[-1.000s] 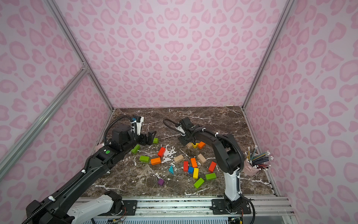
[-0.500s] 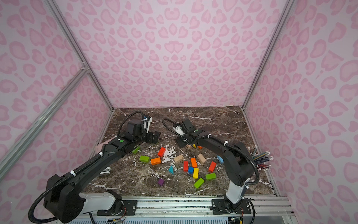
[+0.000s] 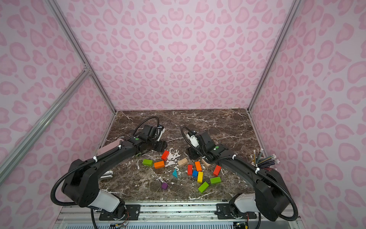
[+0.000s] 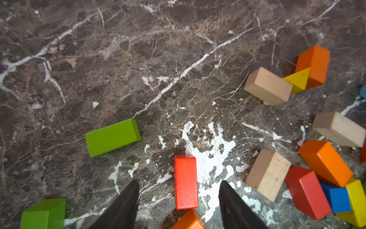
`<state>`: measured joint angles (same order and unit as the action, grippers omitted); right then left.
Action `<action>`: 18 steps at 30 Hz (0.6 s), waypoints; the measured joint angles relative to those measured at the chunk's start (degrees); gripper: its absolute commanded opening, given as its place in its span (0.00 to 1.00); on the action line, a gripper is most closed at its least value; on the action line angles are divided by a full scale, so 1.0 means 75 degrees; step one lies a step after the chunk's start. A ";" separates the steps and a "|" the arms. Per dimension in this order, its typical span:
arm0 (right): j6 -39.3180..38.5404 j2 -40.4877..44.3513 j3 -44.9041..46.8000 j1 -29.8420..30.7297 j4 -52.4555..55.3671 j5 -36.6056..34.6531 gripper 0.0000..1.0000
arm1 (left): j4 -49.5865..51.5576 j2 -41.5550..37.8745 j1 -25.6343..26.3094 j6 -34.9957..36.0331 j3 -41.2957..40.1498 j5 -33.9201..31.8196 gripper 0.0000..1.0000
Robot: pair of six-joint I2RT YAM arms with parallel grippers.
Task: Assemble a heart with building blocks
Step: Assemble the building block at the center of the board.
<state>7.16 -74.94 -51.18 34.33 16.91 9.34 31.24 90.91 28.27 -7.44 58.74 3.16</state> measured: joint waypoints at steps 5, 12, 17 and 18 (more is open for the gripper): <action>0.0277 0.0787 0.0338 0.0009 -0.0096 0.0353 0.69 | 0.0213 0.0737 0.0061 0.0131 0.0152 0.0000 0.67; 0.0446 0.1317 0.0647 0.0012 -0.0108 0.0694 0.70 | 0.0373 0.1504 0.0370 0.0294 0.0294 -0.0125 0.70; 0.0560 0.1626 0.0723 0.0023 -0.0044 0.0717 0.70 | 0.0507 0.1856 0.0519 0.0353 0.0376 -0.0344 0.60; 0.0586 0.1711 0.0749 0.0023 -0.0052 0.0717 0.70 | 0.0527 0.1894 0.0554 0.0353 0.0396 -0.0428 0.56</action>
<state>11.55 -62.11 -45.56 34.50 16.51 14.72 35.20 105.12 32.42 -4.80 61.71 -0.05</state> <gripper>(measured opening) 0.695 0.611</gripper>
